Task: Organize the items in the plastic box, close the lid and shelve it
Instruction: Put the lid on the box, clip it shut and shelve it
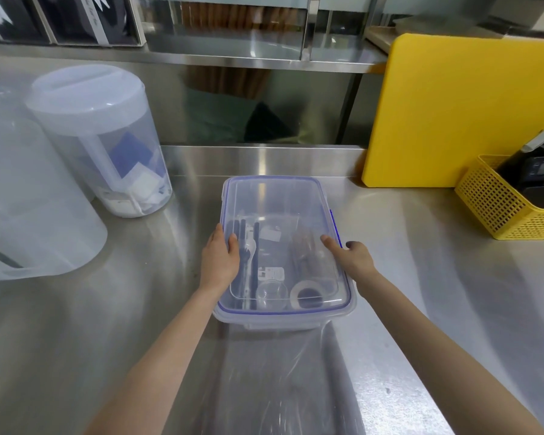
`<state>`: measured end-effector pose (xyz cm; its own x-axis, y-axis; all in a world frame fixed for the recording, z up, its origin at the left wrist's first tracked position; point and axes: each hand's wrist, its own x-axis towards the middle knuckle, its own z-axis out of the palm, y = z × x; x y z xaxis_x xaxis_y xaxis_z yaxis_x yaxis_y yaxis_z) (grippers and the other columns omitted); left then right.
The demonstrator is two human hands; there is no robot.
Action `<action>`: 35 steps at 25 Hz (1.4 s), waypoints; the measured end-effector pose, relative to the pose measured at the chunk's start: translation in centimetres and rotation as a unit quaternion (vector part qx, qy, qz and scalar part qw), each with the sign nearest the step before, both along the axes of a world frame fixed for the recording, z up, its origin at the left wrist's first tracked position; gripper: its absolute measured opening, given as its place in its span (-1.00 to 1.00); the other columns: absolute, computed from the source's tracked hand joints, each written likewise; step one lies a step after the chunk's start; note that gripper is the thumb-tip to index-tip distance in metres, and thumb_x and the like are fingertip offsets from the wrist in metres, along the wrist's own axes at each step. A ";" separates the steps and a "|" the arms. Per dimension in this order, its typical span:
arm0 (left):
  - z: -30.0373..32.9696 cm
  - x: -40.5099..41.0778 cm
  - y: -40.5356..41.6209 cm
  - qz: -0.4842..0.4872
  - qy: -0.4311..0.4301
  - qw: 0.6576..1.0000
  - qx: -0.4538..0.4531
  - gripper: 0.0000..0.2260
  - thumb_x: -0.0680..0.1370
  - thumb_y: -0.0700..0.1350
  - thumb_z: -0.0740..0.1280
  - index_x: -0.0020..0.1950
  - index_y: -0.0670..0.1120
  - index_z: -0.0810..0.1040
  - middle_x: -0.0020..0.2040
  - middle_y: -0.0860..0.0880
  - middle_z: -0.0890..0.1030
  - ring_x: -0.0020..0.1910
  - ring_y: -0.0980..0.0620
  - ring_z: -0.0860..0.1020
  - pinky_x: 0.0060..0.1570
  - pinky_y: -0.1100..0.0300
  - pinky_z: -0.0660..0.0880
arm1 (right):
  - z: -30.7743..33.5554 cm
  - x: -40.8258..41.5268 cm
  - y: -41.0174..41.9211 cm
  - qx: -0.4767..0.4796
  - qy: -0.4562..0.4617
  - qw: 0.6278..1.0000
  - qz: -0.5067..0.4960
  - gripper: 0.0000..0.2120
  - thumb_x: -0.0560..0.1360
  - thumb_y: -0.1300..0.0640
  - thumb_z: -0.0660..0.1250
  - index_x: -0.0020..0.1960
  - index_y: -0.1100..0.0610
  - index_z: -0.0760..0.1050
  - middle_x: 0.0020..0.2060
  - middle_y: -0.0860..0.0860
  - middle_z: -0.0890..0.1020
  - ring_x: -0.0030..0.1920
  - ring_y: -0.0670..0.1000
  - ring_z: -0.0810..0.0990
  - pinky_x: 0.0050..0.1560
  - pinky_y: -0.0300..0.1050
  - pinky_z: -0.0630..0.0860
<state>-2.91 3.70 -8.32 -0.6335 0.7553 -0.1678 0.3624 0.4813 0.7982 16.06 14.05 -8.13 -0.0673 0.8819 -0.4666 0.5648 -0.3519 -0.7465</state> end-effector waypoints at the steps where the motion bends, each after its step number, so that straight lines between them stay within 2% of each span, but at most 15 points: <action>1: 0.1 0.1 0.0 0.000 0.000 1.000 0.002 -0.55 0.63 -0.08 0.03 0.51 -0.19 0.12 0.50 -0.15 0.25 0.48 -0.14 0.24 0.46 0.03 0.20 | -0.2 -0.1 -0.1 0.027 -0.005 1.000 -0.010 -0.45 0.46 -0.15 0.29 0.21 0.28 0.42 0.13 0.19 0.53 0.01 0.13 0.49 -0.02 -0.06 0.43; 4: 0.2 0.1 0.0 0.003 -0.002 1.000 0.006 -0.54 0.63 -0.07 0.03 0.51 -0.18 0.11 0.51 -0.13 0.25 0.48 -0.13 0.23 0.45 0.03 0.20 | -0.3 -0.6 -0.3 0.103 -0.019 0.995 -0.002 -0.63 0.47 -0.10 0.30 0.02 0.21 0.48 0.13 0.25 0.54 -0.11 0.11 0.49 -0.11 -0.08 0.43; 7: 0.1 0.1 -0.1 0.004 -0.004 1.000 0.010 -0.54 0.64 -0.07 0.03 0.52 -0.17 0.10 0.51 -0.12 0.24 0.49 -0.12 0.23 0.46 0.03 0.19 | -0.4 -1.0 -0.8 0.135 -0.026 0.990 0.012 -0.63 0.53 -0.05 0.23 0.12 0.24 0.48 0.07 0.22 0.58 -0.03 0.13 0.55 0.06 0.03 0.52; 12: 0.4 0.2 -0.2 0.009 -0.012 1.000 0.024 -0.56 0.64 -0.08 0.04 0.50 -0.17 0.13 0.50 -0.12 0.26 0.48 -0.11 0.24 0.45 0.06 0.19 | -0.5 -1.4 -1.2 0.185 -0.055 0.981 0.023 -0.67 0.58 0.04 0.14 0.10 0.29 0.48 0.02 0.24 0.62 -0.15 0.10 0.49 -0.10 -0.08 0.45; 17: 0.8 0.3 -0.3 0.025 -0.029 0.998 0.045 -0.57 0.62 -0.09 0.09 0.48 -0.16 0.20 0.47 -0.10 0.33 0.43 -0.11 0.31 0.41 0.06 0.25 | -0.5 -1.4 -1.4 0.203 -0.069 0.976 0.023 -0.66 0.59 0.04 0.12 0.11 0.30 0.47 0.03 0.24 0.62 -0.12 0.19 0.53 -0.06 0.00 0.49; 19: 0.7 0.1 -0.5 0.061 -0.076 0.995 0.031 -0.50 0.59 0.00 0.15 0.49 -0.12 0.17 0.49 -0.08 0.30 0.44 -0.12 0.30 0.40 0.03 0.25 | -0.6 -1.4 -1.5 0.206 -0.063 0.976 0.021 -0.65 0.59 0.02 0.12 0.13 0.28 0.47 0.04 0.24 0.62 -0.09 0.20 0.56 0.01 0.03 0.52; 21: 0.7 -0.3 -0.6 0.106 -0.178 0.978 -0.005 -0.36 0.54 0.11 0.21 0.52 -0.12 0.08 0.52 -0.09 0.21 0.48 -0.12 0.23 0.42 0.03 0.21 | -0.6 -1.4 -1.5 0.208 -0.060 0.976 0.017 -0.65 0.59 0.01 0.12 0.13 0.28 0.48 0.02 0.24 0.63 -0.11 0.18 0.55 0.02 0.04 0.52; 23: 0.5 -0.4 -0.7 0.128 -0.250 0.960 -0.023 -0.30 0.51 0.17 0.23 0.51 -0.18 0.09 0.51 -0.13 0.24 0.46 -0.13 0.26 0.40 0.04 0.24 | -0.6 -1.4 -1.5 0.211 -0.057 0.976 0.015 -0.64 0.59 0.01 0.12 0.10 0.29 0.48 -0.02 0.25 0.63 -0.16 0.13 0.50 -0.02 0.05 0.51; 25: 0.4 -0.4 -0.7 0.138 -0.227 0.964 -0.020 -0.29 0.50 0.17 0.24 0.50 -0.19 0.10 0.50 -0.13 0.25 0.46 -0.14 0.27 0.39 0.03 0.26 | -0.7 -1.4 -1.5 0.209 -0.057 0.976 0.016 -0.64 0.59 0.02 0.12 0.09 0.30 0.48 -0.08 0.24 0.61 -0.19 0.11 0.47 -0.10 0.02 0.46; 27: 0.6 -0.2 -0.6 0.145 -0.147 0.978 -0.032 -0.31 0.50 0.16 0.25 0.48 -0.19 0.14 0.47 -0.16 0.26 0.40 -0.18 0.33 0.34 -0.01 0.32 | -0.6 -1.4 -1.5 0.204 -0.054 0.977 0.017 -0.64 0.59 0.02 0.12 0.11 0.30 0.48 -0.06 0.23 0.61 -0.18 0.10 0.46 -0.15 -0.08 0.40; 30: 0.3 -0.3 -0.6 0.127 -0.011 0.991 -0.031 -0.46 0.49 0.16 0.25 0.31 -0.20 0.38 0.28 -0.18 0.42 0.15 -0.20 0.52 0.17 -0.07 0.50 | -0.5 -1.4 -1.6 0.201 -0.053 0.978 0.020 -0.64 0.59 0.03 0.12 0.12 0.31 0.48 0.02 0.25 0.62 -0.18 0.09 0.45 -0.15 -0.13 0.35; 33: 0.2 -0.3 -0.8 0.105 -0.002 0.994 0.013 -0.61 0.51 0.12 0.25 0.12 -0.17 0.53 0.11 -0.18 0.55 -0.04 -0.15 0.59 0.00 0.00 0.57 | -0.5 -1.4 -1.6 0.203 -0.055 0.977 0.021 -0.64 0.59 0.03 0.12 0.12 0.30 0.47 0.03 0.25 0.62 -0.18 0.08 0.45 -0.15 -0.13 0.36; 35: 0.0 -0.4 -0.8 0.099 0.002 0.995 0.025 -0.64 0.52 0.10 0.24 0.10 -0.16 0.55 0.05 -0.16 0.61 -0.11 -0.08 0.57 -0.09 0.09 0.54 | -0.6 -1.5 -1.6 0.203 -0.055 0.977 0.017 -0.64 0.59 0.02 0.12 0.14 0.29 0.47 0.04 0.23 0.62 -0.17 0.07 0.46 -0.13 -0.13 0.38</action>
<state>-3.28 2.87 -8.35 -0.7715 0.6228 -0.1300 0.2676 0.5030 0.8218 14.60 12.43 -8.69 -0.0697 0.9939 -0.0849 0.6560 -0.0184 -0.7545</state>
